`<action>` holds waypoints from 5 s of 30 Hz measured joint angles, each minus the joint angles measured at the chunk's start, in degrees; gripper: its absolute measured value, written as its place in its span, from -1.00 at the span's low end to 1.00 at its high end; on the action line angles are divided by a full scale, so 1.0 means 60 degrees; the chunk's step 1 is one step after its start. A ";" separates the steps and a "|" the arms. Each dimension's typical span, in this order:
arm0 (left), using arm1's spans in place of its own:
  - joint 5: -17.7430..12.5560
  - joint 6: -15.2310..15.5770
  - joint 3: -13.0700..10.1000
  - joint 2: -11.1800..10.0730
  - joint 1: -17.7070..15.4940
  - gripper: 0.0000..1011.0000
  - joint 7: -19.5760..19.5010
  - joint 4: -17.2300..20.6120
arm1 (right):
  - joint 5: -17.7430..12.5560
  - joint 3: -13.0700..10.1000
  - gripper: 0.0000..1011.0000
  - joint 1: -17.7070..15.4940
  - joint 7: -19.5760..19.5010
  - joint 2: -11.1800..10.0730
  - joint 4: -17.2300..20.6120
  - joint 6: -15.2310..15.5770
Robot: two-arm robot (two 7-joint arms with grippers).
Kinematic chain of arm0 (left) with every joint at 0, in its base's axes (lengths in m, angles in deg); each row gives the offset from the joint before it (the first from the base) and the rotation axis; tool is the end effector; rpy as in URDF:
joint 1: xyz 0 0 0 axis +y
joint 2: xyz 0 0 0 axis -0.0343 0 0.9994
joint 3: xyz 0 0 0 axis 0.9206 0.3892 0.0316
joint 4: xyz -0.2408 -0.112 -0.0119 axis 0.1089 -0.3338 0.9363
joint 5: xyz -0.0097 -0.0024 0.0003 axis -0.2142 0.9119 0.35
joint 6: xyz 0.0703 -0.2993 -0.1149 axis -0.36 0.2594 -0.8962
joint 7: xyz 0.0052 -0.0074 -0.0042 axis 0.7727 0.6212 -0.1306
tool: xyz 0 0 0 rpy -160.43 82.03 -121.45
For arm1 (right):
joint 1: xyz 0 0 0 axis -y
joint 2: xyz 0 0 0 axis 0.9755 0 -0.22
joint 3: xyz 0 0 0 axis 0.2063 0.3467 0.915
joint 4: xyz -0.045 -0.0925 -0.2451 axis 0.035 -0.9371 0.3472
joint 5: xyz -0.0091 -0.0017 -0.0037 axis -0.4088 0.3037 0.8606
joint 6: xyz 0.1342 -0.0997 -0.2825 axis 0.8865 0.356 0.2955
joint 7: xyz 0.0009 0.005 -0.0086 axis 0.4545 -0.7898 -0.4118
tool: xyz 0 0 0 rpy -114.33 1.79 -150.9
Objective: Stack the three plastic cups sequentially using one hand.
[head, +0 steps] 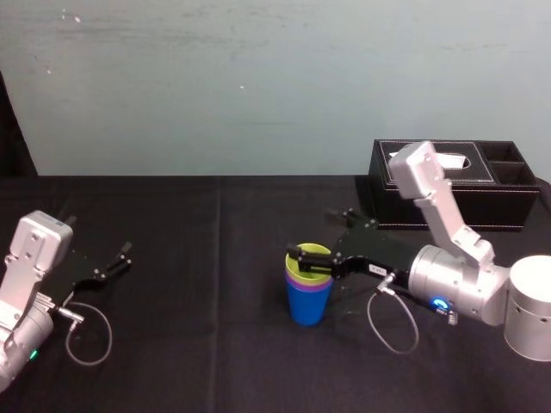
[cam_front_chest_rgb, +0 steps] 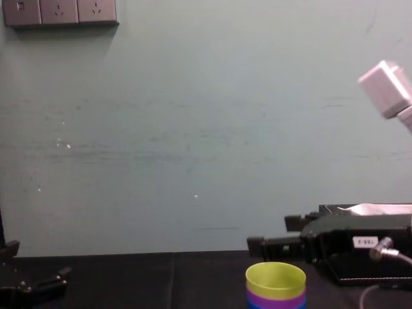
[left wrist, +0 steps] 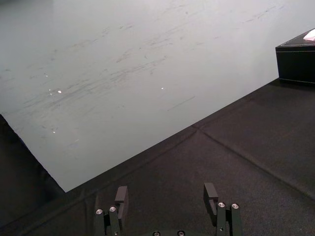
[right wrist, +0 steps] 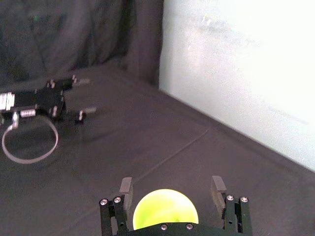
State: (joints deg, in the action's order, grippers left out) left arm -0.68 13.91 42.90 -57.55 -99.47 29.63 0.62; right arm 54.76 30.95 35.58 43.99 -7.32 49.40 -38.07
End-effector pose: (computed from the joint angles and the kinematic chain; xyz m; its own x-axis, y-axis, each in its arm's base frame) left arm 0.3725 0.0637 -0.2863 0.2921 0.8803 0.3738 -0.9553 0.2873 0.0701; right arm 0.4144 0.0061 -0.2014 0.7486 -0.6566 0.0923 0.6585 0.7200 -0.2192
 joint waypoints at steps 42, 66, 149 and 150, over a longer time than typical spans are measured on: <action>-0.0001 0.0000 -0.0001 0.0000 0.0001 0.98 0.0000 0.0000 | 0.1441 -0.1454 0.98 -0.1609 -0.4032 0.1324 -0.0358 0.0113; -0.0001 0.0000 0.0000 0.0000 0.0000 0.98 0.0000 0.0000 | 0.1433 -0.1467 0.98 -0.1621 -0.4099 0.1331 -0.0328 0.0093; -0.0001 0.0000 0.0000 0.0000 0.0000 0.98 0.0000 0.0000 | 0.1433 -0.1466 0.98 -0.1621 -0.4108 0.1330 -0.0328 0.0095; -0.0001 0.0000 0.0000 0.0000 0.0001 0.98 0.0000 0.0000 | 0.1433 -0.1466 0.98 -0.1621 -0.4108 0.1330 -0.0328 0.0095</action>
State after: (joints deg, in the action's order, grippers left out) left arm -0.68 13.91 42.89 -57.55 -99.46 29.63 0.62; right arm 63.36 22.15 25.85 19.34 0.66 47.43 -37.50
